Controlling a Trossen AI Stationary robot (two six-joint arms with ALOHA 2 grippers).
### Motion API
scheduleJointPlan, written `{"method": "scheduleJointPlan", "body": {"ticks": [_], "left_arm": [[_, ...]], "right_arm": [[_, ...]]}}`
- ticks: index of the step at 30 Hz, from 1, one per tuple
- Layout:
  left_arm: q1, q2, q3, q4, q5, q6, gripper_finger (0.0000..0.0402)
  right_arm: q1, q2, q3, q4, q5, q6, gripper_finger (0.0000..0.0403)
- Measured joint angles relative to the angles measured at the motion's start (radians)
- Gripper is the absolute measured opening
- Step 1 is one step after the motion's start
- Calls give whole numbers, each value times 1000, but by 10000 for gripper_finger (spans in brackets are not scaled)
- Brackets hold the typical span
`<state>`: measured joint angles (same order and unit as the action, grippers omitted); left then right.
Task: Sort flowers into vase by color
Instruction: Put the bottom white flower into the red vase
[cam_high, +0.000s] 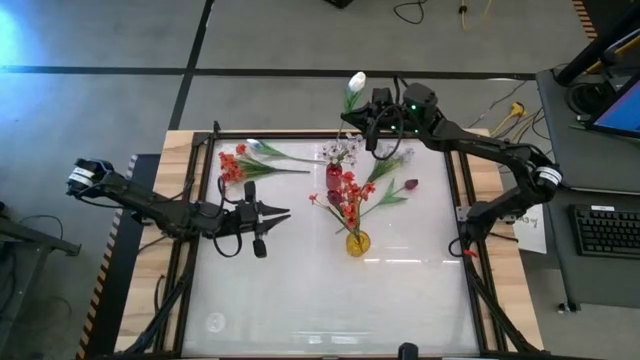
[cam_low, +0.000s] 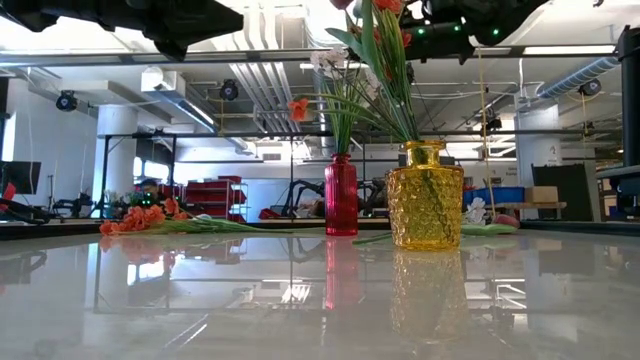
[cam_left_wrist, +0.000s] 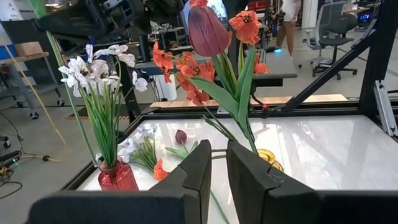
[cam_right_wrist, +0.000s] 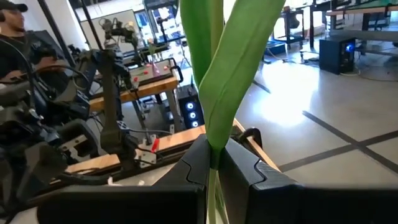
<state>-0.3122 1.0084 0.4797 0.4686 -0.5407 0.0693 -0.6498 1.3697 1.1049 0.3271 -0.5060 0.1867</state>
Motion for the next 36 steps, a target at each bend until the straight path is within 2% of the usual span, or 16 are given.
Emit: {"method": "scheduleJointPlan", "body": {"ticks": [14,21,36], "left_arm": [[0,0,0,-9,0,0,37],[0,0,0,-15,0,0,37],[0,0,0,-14,0,0,37]], "right_arm": [[3,-1,30,-9,-5,16,18],[5,-1,54,-30,-79,52,18],[4,1,53,-137,-78,-28,18]]}}
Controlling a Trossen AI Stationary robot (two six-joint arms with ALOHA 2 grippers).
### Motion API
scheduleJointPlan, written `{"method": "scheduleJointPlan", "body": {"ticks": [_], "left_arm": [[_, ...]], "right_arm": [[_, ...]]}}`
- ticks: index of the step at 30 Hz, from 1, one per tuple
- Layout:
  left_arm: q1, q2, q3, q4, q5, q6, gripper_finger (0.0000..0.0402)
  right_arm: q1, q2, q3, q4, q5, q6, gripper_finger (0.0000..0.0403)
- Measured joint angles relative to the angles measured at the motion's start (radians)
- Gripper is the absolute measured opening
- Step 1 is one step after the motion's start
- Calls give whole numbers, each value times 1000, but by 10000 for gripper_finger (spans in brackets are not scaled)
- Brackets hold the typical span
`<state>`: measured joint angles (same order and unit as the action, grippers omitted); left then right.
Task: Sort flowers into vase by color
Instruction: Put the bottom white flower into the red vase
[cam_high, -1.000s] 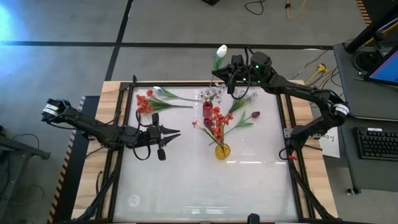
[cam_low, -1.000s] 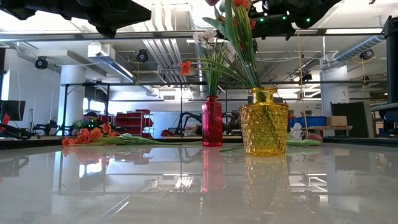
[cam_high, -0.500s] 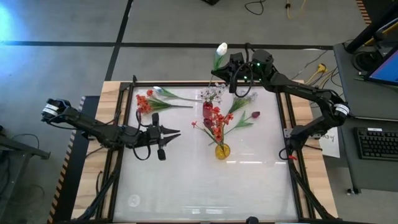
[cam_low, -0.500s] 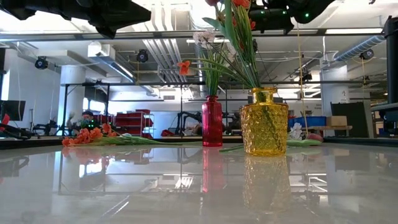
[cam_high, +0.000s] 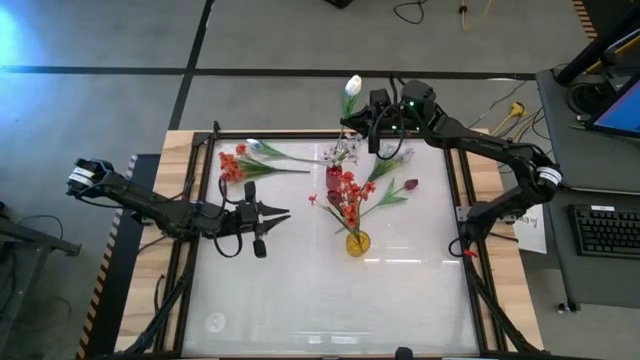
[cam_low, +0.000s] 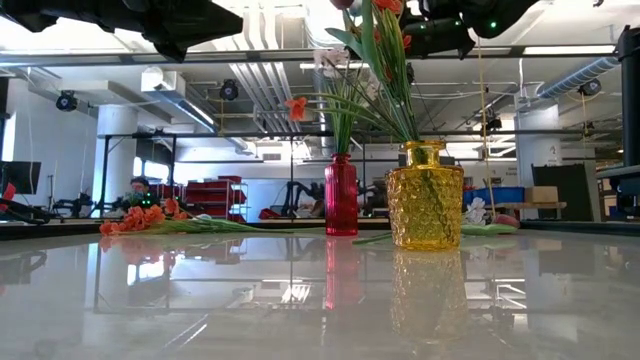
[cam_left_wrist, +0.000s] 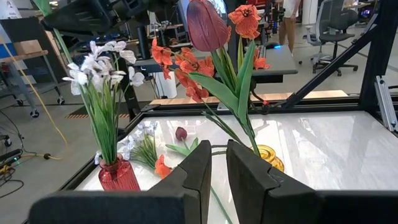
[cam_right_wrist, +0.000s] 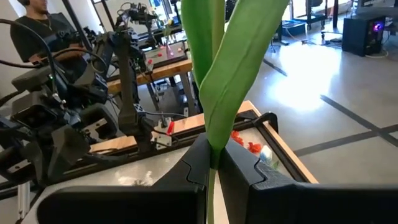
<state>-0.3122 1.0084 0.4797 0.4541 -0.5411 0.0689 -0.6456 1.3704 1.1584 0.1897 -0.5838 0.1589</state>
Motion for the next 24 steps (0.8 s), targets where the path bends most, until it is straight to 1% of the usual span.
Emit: {"method": "scheduleJointPlan", "body": {"ticks": [24], "left_arm": [[0,0,0,-8,0,0,37]], "right_arm": [[11,40,0,-21,0,-26,18]]}}
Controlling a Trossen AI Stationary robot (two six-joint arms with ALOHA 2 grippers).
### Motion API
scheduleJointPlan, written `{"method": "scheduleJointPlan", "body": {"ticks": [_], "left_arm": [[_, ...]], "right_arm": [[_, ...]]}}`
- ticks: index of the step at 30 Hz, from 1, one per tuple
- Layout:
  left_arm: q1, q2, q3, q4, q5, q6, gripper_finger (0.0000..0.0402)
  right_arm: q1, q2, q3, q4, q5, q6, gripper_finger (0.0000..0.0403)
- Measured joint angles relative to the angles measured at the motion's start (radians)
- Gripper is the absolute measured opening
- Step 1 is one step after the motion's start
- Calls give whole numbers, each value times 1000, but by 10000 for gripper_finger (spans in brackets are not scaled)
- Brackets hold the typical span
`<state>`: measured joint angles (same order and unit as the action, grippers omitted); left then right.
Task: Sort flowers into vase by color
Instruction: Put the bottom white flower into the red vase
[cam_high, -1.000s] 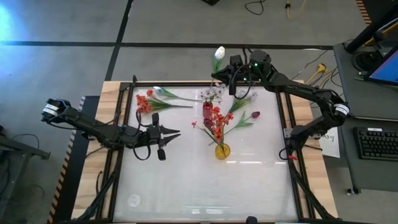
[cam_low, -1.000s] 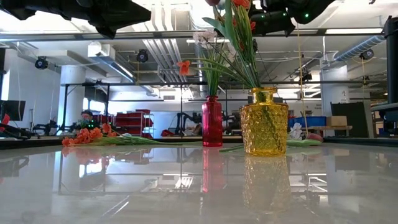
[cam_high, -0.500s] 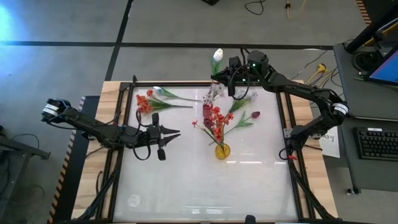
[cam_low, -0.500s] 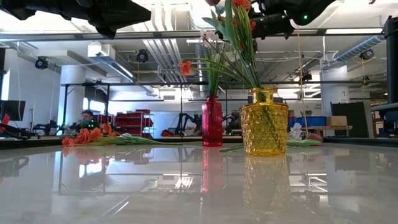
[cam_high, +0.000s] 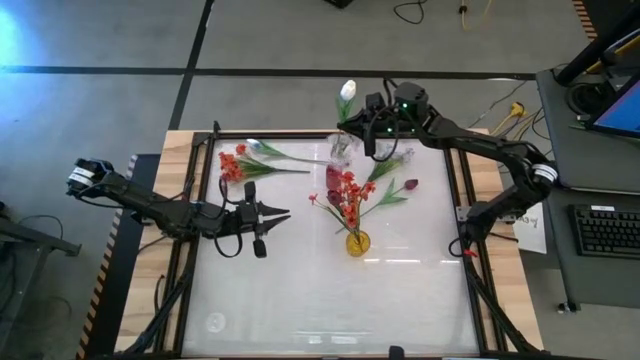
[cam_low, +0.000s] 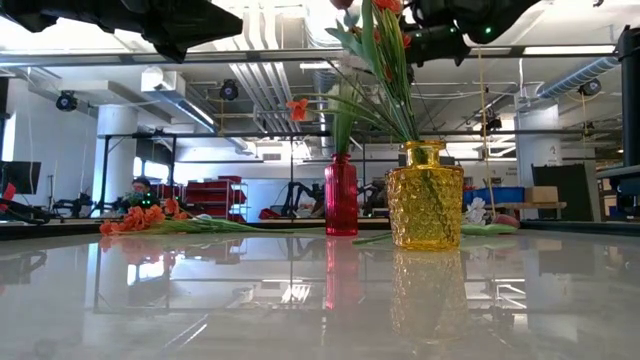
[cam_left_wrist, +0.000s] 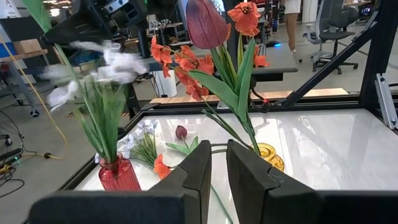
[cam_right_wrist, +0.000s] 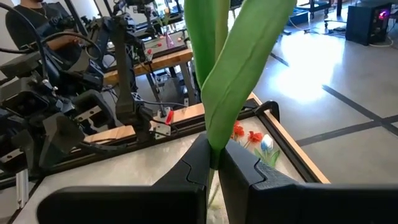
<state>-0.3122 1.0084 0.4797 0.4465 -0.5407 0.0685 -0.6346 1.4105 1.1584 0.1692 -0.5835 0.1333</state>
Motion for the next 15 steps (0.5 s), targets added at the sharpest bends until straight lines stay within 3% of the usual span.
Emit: {"method": "scheduleJointPlan", "body": {"ticks": [15], "left_arm": [[0,0,0,-2,0,0,37]], "right_arm": [[2,5,0,-21,0,-9,18]]}}
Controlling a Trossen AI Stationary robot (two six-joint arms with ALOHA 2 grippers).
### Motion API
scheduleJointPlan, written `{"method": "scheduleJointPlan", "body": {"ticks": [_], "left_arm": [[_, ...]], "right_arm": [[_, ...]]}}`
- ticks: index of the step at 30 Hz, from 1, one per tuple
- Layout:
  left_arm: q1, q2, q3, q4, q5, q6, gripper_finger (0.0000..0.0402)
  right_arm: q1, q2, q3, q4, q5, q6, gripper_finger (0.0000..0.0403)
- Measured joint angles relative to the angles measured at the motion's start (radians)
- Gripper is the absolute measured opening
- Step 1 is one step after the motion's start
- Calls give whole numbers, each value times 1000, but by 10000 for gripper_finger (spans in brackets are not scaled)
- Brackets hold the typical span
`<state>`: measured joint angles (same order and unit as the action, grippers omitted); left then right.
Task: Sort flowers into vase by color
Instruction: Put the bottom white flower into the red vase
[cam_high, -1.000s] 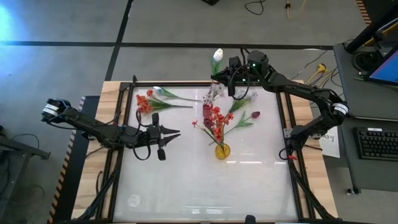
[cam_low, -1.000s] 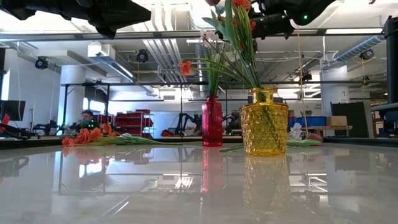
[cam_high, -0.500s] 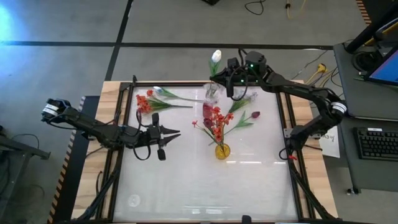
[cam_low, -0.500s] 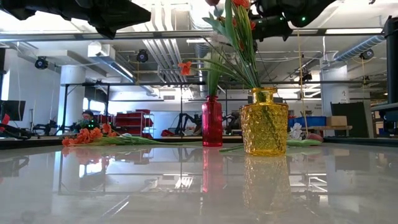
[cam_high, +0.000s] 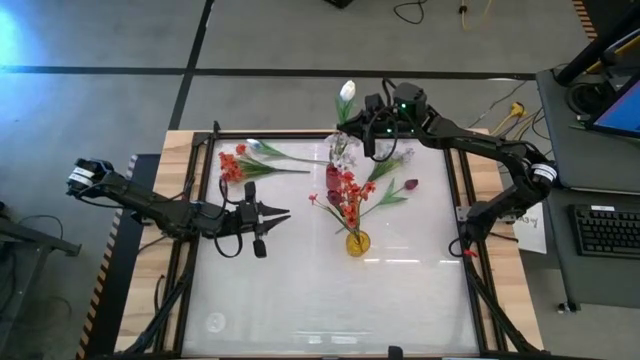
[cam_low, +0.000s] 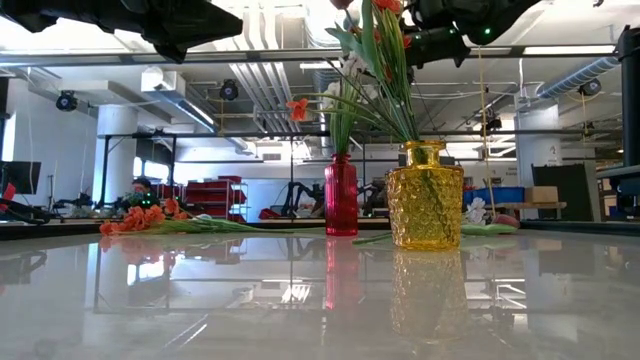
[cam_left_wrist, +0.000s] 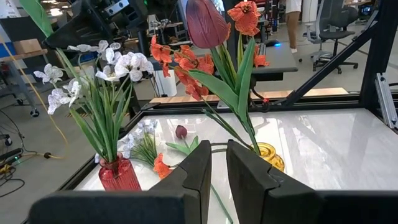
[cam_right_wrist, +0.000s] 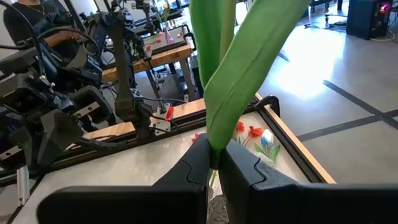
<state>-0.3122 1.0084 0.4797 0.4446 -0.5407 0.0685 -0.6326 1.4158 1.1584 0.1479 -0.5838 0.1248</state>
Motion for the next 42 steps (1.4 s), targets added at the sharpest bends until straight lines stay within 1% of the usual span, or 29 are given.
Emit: {"method": "scheduleJointPlan", "body": {"ticks": [7,11,18,29,36,42], "left_arm": [[0,0,0,-2,0,0,37],[0,0,-1,-3,0,0,37],[0,0,-7,-6,0,0,37],[3,0,-7,-3,-1,8,37],[5,0,-7,-3,-2,11,37],[5,0,-7,-3,-3,11,37]], "right_arm": [[7,0,0,-6,0,-28,18],[8,0,0,27,0,-19,18],[7,0,58,22,3,-6,18],[13,0,96,-53,1,-95,18],[14,0,96,-80,0,-87,18],[13,0,102,-132,0,-117,18]]}}
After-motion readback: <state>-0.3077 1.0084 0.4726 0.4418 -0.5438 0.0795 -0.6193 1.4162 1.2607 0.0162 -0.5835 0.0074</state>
